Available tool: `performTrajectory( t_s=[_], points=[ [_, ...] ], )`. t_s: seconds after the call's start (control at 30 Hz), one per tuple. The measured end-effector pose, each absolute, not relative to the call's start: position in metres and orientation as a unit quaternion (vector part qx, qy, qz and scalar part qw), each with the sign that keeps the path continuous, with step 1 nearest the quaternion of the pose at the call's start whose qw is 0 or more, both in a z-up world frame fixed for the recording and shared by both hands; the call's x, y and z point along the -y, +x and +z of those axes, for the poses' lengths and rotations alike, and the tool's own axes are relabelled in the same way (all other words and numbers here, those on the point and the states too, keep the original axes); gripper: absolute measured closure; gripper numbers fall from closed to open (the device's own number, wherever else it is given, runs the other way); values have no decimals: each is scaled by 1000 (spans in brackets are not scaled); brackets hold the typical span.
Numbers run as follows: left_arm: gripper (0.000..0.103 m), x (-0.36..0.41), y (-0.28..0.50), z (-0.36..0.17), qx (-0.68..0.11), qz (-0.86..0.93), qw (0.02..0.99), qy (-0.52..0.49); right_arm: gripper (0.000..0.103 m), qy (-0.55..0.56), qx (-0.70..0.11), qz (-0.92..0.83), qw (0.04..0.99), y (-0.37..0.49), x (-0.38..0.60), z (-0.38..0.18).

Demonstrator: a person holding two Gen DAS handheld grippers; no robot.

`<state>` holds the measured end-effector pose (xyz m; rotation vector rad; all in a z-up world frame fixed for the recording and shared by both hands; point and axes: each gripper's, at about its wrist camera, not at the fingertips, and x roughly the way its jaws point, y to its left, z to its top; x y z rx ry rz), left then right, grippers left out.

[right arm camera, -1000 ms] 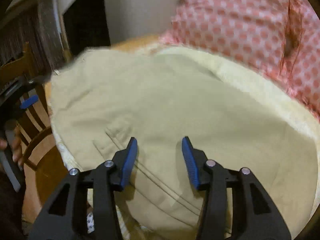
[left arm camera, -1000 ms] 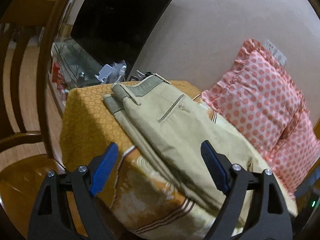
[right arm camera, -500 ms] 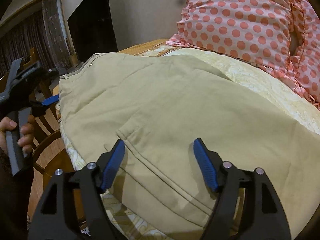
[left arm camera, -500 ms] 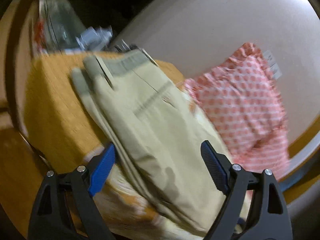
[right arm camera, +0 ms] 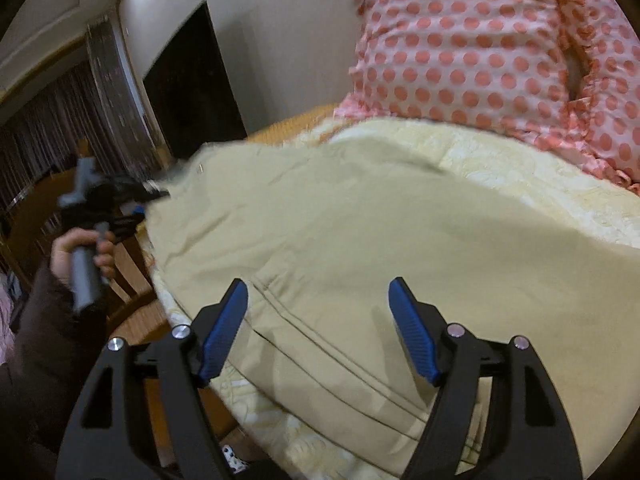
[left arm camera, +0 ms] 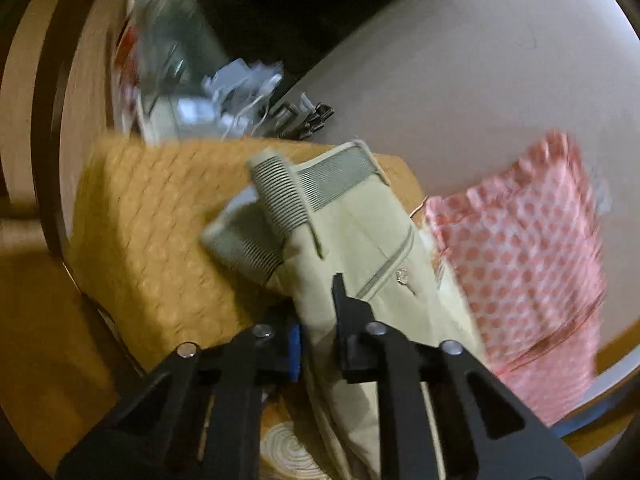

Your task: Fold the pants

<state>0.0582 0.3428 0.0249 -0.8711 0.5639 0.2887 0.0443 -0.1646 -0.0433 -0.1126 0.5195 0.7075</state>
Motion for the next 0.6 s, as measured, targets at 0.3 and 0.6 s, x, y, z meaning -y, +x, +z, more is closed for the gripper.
performTrajectory(
  t_s=[0.3,0.6],
  points=[
    [92,-137,98,160,-238,-56,962,-123,27,68,-158,225,959,29,315,7],
    [92,89,58,66,-361,-350,863,41,25,205,-166,159,951,28,428,4]
  ],
)
